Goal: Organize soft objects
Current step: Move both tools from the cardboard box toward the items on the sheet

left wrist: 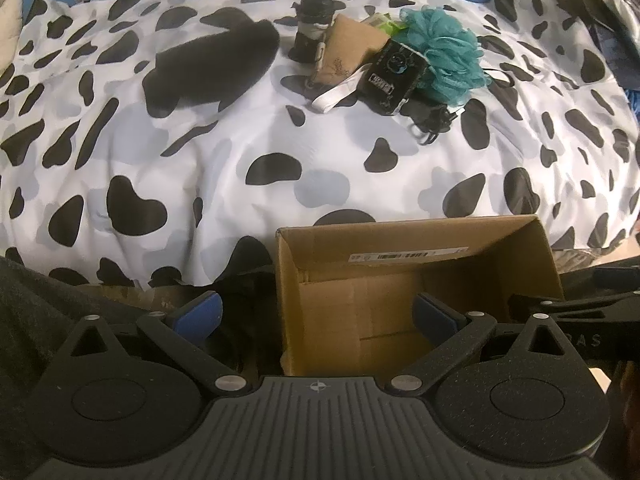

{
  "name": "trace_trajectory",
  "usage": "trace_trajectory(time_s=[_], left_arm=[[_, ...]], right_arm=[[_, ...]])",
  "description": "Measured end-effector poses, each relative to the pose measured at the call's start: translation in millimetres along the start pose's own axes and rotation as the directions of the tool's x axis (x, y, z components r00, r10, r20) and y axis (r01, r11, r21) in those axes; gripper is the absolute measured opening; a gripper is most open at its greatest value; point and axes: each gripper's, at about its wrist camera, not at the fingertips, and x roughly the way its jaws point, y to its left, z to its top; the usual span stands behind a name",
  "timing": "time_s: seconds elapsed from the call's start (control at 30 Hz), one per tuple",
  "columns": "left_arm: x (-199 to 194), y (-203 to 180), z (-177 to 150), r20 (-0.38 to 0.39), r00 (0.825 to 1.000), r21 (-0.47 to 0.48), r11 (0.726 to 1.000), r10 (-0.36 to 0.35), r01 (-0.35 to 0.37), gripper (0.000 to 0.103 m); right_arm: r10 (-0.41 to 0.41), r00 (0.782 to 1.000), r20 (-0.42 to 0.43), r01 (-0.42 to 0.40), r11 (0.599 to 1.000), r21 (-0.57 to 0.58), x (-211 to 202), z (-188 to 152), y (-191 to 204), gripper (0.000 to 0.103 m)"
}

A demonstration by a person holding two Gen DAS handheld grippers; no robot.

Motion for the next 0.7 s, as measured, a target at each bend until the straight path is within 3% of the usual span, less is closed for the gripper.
trace_trajectory(time_s=[0.3, 0.7], left_arm=[[-7, -3, -1, 0.028, 0.999, -0.009, 1.000, -0.015, 0.016, 0.103], [-17, -3, 2, 0.082, 0.996, -0.069, 0.997, -0.035, 0.041, 0.103]], right_arm=[[0.023, 0.999, 0.034, -0.022, 1.000, -0.002, -6, 2, -1, 0.103], [0.057, 0.997, 0.054, -0.062, 0.993, 0.102, -7, 6, -22, 0.103]])
